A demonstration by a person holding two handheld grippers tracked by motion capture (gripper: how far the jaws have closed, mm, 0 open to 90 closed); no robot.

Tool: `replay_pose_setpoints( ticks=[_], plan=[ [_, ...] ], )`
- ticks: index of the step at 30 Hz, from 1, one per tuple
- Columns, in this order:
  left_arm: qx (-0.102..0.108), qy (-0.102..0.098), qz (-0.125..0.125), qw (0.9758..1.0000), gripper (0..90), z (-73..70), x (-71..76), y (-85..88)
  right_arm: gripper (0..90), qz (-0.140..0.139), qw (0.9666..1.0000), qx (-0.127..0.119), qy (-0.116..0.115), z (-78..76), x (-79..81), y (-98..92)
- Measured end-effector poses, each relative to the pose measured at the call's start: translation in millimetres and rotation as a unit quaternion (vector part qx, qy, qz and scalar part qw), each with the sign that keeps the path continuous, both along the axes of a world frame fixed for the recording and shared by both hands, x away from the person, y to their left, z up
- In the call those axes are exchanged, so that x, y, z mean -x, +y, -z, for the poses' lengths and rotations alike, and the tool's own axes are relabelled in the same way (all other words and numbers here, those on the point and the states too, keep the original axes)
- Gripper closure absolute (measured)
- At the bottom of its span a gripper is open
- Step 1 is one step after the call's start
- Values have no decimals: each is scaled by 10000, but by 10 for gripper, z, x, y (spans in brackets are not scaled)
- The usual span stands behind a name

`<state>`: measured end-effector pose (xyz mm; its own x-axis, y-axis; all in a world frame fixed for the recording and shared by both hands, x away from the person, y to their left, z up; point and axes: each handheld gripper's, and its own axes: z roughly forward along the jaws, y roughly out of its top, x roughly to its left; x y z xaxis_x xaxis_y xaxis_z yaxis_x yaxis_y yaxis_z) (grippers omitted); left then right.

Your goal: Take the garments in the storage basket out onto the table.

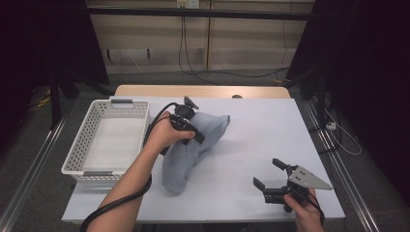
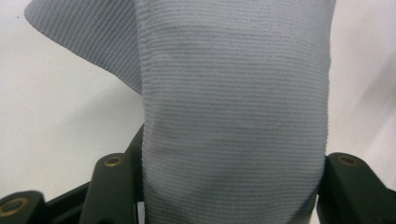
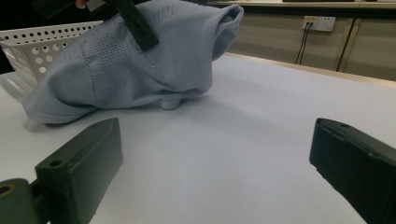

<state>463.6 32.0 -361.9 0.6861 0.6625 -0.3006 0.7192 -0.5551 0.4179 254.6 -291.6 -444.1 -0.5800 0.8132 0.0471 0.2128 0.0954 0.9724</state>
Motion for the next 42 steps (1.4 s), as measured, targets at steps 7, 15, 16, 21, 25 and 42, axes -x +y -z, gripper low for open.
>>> replay_pose_setpoints(
  ticks=[7,15,16,21,25,42],
  plan=[
    [28,-11,-7,10000,422,21,-3,2,24,-10,10000,-3,-6,-1,2,-1],
    [42,-9,18,10000,407,37,2,-9,24,-17,10000,-5,-6,-1,2,1],
    [60,-12,7,10000,402,47,6,-12,24,-12,10000,-5,-4,-1,3,1],
    [57,-17,13,10000,392,66,11,-25,24,-17,10000,-8,-3,-1,2,-1],
    [52,-51,4,10000,389,57,15,-32,25,-20,10000,1,4,0,2,4],
    [58,-101,51,9999,365,67,24,-43,25,-18,10000,10,9,3,-2,6]
  ],
)
